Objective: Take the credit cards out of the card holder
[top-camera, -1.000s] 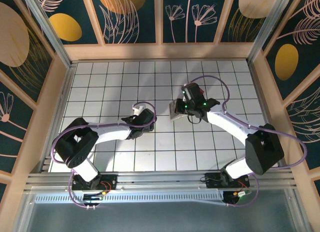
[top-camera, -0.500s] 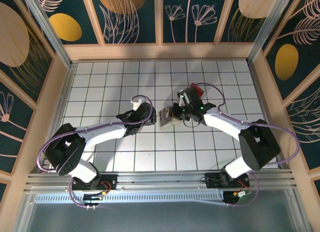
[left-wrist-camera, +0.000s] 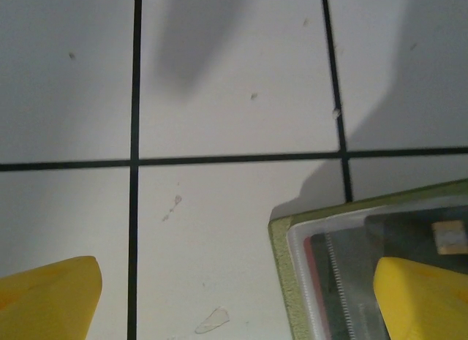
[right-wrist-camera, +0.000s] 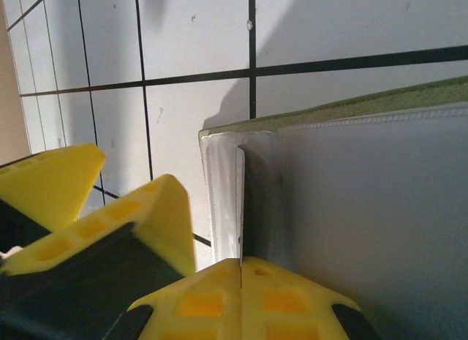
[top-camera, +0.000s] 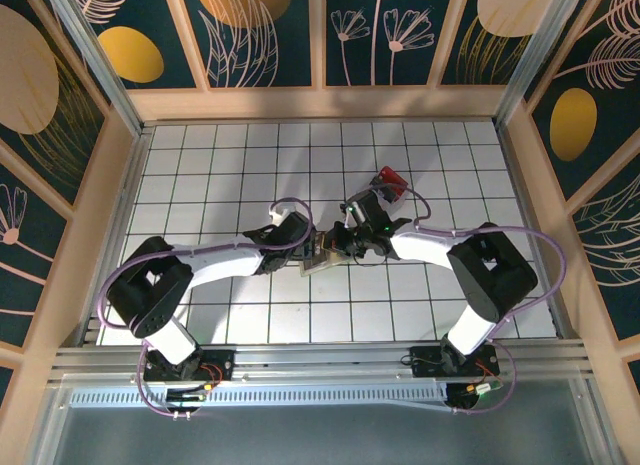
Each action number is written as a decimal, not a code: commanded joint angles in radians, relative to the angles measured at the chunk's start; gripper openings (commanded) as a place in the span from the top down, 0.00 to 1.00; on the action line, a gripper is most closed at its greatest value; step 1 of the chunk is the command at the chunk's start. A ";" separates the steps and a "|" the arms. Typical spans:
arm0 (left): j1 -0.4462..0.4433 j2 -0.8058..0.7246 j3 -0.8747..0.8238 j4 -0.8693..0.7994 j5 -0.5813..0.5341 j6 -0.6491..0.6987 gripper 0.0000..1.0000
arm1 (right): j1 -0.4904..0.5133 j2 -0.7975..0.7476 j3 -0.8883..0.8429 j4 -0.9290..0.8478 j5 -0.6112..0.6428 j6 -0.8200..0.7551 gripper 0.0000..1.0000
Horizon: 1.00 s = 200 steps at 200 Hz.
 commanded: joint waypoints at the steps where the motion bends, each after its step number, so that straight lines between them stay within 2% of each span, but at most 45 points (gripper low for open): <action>1: 0.003 0.045 -0.025 -0.009 0.033 0.014 0.04 | 0.001 0.014 -0.024 0.068 -0.039 0.032 0.99; 41: 0.002 0.054 -0.053 -0.015 0.031 0.010 0.04 | -0.010 0.001 -0.034 0.073 -0.043 0.033 0.89; 65: 0.004 0.087 -0.055 -0.027 0.023 0.006 0.04 | -0.018 -0.013 -0.042 0.077 -0.045 0.033 0.88; 98: 0.004 0.091 -0.058 -0.032 0.015 0.001 0.04 | -0.038 -0.041 -0.058 0.068 -0.032 0.029 1.00; 113: 0.003 0.090 -0.058 -0.034 0.013 0.000 0.04 | -0.046 -0.058 -0.062 0.049 -0.021 0.021 1.00; 159: 0.002 0.075 -0.064 -0.043 -0.024 0.001 0.04 | -0.057 -0.130 0.003 -0.165 0.148 -0.094 1.00; 200: 0.004 0.073 -0.043 -0.052 -0.105 0.040 0.03 | -0.057 -0.204 0.071 -0.293 0.315 -0.201 1.00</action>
